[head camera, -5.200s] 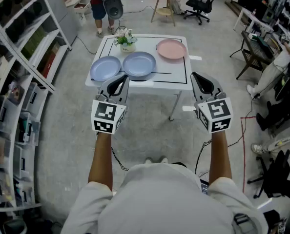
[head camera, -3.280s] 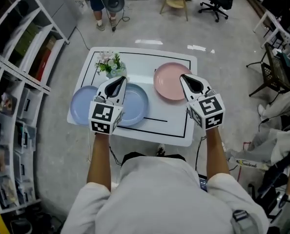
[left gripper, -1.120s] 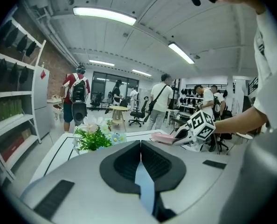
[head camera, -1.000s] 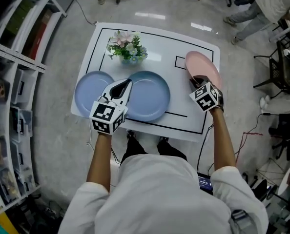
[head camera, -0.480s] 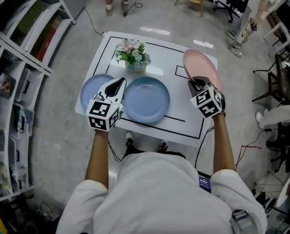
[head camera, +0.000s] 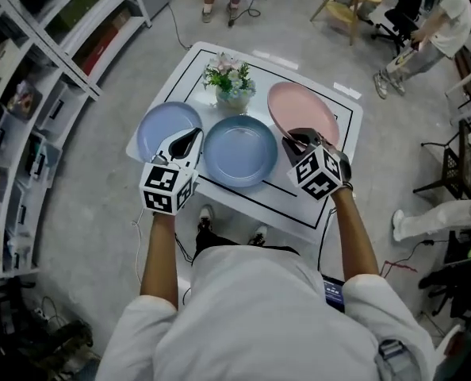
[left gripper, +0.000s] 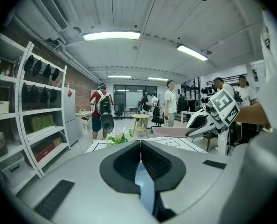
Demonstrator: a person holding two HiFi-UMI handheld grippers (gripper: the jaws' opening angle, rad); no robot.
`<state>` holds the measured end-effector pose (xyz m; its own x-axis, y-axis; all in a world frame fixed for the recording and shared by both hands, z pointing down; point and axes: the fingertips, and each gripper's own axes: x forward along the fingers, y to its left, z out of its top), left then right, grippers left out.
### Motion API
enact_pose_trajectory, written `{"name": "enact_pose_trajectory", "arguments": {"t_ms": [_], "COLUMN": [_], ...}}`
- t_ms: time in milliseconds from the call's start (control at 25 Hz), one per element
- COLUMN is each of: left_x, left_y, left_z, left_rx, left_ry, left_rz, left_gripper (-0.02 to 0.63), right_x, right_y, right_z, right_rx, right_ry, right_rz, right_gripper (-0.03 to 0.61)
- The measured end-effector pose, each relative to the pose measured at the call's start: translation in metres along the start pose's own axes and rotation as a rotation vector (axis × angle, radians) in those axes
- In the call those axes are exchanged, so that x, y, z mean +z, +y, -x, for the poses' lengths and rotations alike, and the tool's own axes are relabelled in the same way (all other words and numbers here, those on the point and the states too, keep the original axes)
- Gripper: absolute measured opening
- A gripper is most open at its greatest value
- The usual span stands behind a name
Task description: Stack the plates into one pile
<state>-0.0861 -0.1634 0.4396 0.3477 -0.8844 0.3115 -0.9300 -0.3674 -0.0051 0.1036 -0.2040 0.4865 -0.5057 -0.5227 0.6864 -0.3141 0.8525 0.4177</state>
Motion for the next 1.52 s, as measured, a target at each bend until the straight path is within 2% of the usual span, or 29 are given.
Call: {"name": "enact_pose_trajectory", "arguments": {"t_ms": [360,760,960,1240,1320,1440,1520], "left_x": [-0.043,-0.056,-0.067,-0.077,-0.078,-0.081,-0.084], "left_y": [0.005,0.042,0.060,0.078,0.083,0.090,0.094], "left_z": [0.055,0.095,0.101,0.095,0.092,0.086,0.082], "left_rx": [0.119,0.174,0.155,0.113,0.104,0.096,0.089], "left_ry": [0.061,0.078,0.095,0.111,0.117,0.128,0.140], "left_rz": [0.068,0.088,0.095,0.103,0.102,0.101,0.099], "left_gripper": [0.019,0.020,0.020,0.020,0.020,0.020,0.020], "right_x": [0.024,0.036,0.030,0.016,0.015,0.012,0.006], "right_y": [0.079,0.141,0.164,0.189,0.196,0.214,0.222], "right_z": [-0.039,-0.087,-0.107,-0.128,-0.130,-0.129,-0.131], "right_rx": [0.164,0.233,0.266,0.363,0.414,0.545,0.588], "right_ry": [-0.023,0.033,0.070,0.130,0.129,0.123,0.139], "right_rz": [0.155,0.295,0.281,0.209,0.189,0.167,0.176], "right_gripper": [0.049,0.046,0.043,0.064,0.071,0.092,0.112]}}
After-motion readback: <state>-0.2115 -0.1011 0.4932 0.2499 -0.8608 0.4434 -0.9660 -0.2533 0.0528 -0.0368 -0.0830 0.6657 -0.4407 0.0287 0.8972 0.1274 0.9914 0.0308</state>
